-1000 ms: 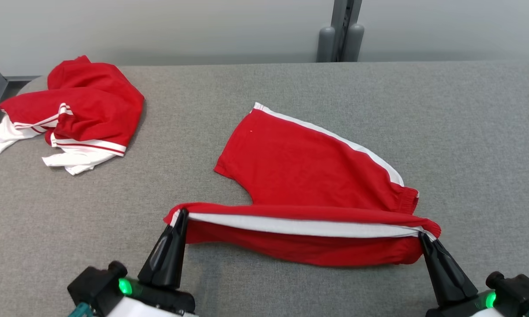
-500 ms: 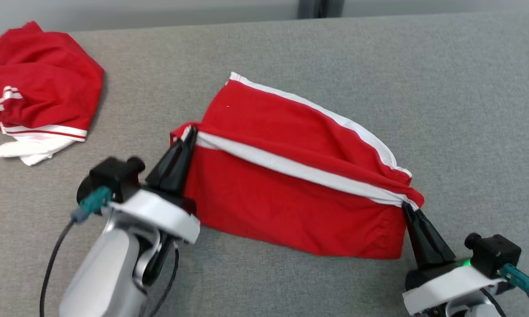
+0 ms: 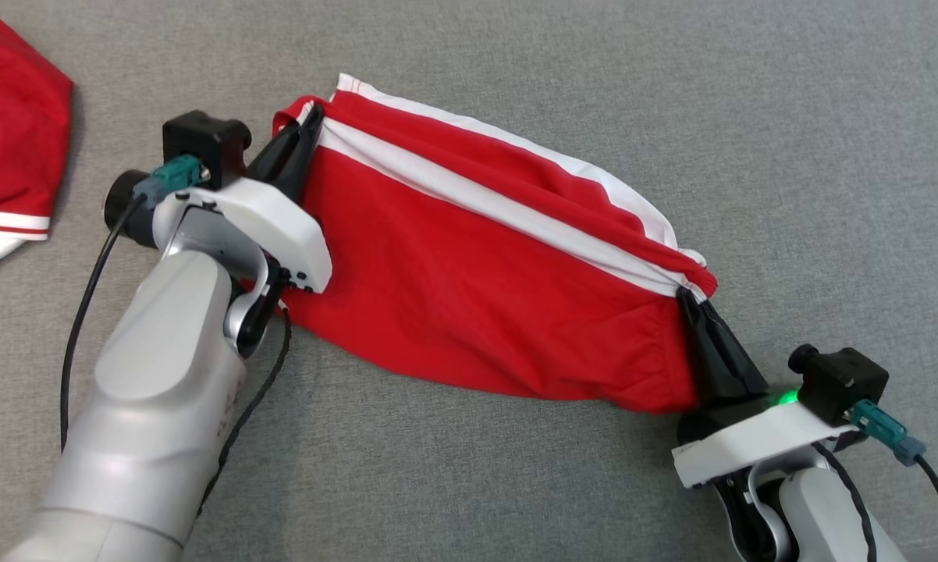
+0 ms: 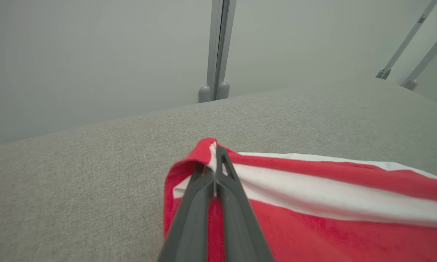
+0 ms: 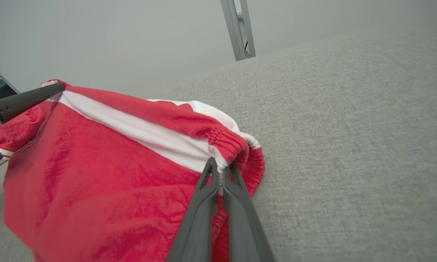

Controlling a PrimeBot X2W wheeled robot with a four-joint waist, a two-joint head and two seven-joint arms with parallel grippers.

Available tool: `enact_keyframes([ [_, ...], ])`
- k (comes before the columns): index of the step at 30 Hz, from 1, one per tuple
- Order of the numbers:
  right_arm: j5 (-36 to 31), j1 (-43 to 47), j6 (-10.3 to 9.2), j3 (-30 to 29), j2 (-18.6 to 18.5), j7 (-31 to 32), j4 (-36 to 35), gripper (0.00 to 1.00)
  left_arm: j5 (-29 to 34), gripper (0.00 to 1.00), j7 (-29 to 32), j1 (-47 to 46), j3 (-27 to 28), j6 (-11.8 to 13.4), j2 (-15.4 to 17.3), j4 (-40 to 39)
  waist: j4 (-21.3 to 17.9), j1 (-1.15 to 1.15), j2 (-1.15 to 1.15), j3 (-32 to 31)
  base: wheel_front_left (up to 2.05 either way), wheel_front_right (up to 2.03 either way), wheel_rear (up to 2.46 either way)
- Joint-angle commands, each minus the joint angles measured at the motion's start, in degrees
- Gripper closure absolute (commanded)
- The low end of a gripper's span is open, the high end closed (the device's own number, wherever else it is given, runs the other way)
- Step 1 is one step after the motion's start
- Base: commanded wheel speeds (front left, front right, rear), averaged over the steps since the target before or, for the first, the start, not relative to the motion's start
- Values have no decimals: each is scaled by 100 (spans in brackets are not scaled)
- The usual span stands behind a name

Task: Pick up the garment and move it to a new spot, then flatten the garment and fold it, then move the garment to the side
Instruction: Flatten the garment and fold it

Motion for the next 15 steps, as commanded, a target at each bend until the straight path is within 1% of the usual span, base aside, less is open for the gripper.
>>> enact_keyframes([
  [1, -60, -114, 1, -6, -5, -47, 33, 100, 86, 100, 11, -210, -35, -14, 21, 180, -63, 0, 0, 86, 0, 0, 0],
  [6, -107, -333, 1, 52, 52, -63, 158, 100, 163, 100, 233, -830, -173, -13, -65, 972, -141, 0, 0, 195, 0, 0, 0],
  [11, -120, -495, 1, 130, 89, -74, 281, 100, 109, 100, 232, -1279, -180, 73, -205, 1554, -204, 0, 0, 260, 0, 0, 0],
  [15, -150, -618, 1, 121, 99, -75, 403, 100, 158, 100, 200, -1529, -248, 121, -250, 1937, -259, 0, 0, 290, 0, 0, 0],
])
